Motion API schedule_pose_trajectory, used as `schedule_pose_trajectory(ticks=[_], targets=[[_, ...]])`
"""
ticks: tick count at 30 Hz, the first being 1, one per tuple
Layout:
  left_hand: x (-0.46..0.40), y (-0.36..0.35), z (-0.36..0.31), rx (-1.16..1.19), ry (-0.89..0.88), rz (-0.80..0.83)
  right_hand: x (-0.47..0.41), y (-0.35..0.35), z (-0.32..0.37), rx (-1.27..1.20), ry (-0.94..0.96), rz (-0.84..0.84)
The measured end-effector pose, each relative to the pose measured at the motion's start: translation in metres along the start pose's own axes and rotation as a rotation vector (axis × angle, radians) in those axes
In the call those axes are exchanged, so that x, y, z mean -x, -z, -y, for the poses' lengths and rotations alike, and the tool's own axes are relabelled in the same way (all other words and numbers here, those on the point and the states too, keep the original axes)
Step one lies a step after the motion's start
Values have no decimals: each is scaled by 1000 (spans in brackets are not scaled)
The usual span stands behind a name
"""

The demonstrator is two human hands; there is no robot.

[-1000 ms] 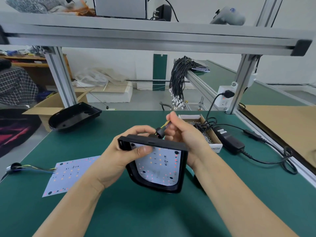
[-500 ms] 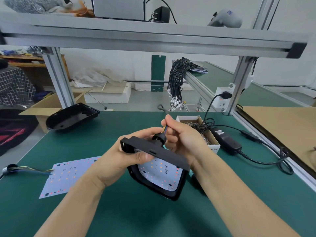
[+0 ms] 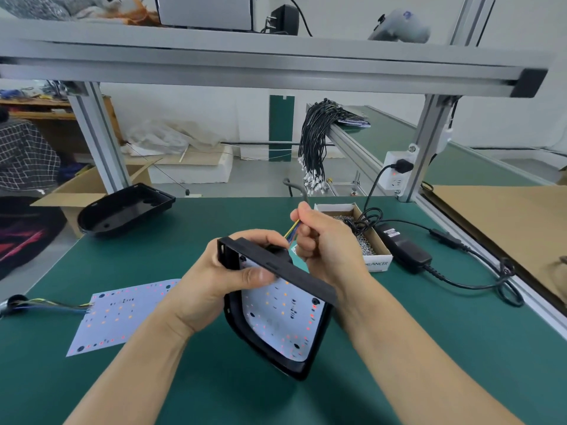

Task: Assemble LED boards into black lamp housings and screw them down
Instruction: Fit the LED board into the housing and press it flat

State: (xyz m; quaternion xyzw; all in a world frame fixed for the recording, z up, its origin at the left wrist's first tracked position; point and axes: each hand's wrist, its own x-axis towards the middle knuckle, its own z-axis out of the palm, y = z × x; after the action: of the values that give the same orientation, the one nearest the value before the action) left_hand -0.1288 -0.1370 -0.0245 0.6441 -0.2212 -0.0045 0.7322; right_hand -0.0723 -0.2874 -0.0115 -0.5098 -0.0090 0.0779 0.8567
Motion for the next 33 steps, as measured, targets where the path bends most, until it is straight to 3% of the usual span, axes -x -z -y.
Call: schedule_pose_trajectory(ticks=[3, 8, 15, 33], targets=[[2, 3, 1, -40, -12, -3, 5, 7, 0, -40, 10, 101], [9, 7, 5, -4, -51, -78, 18, 20, 4, 260, -183, 390], [13, 0, 1, -137, -131, -67, 24, 22, 19, 232, -265, 532], [12, -5, 0, -150, -165, -48, 21, 31, 38, 290, -300, 621]])
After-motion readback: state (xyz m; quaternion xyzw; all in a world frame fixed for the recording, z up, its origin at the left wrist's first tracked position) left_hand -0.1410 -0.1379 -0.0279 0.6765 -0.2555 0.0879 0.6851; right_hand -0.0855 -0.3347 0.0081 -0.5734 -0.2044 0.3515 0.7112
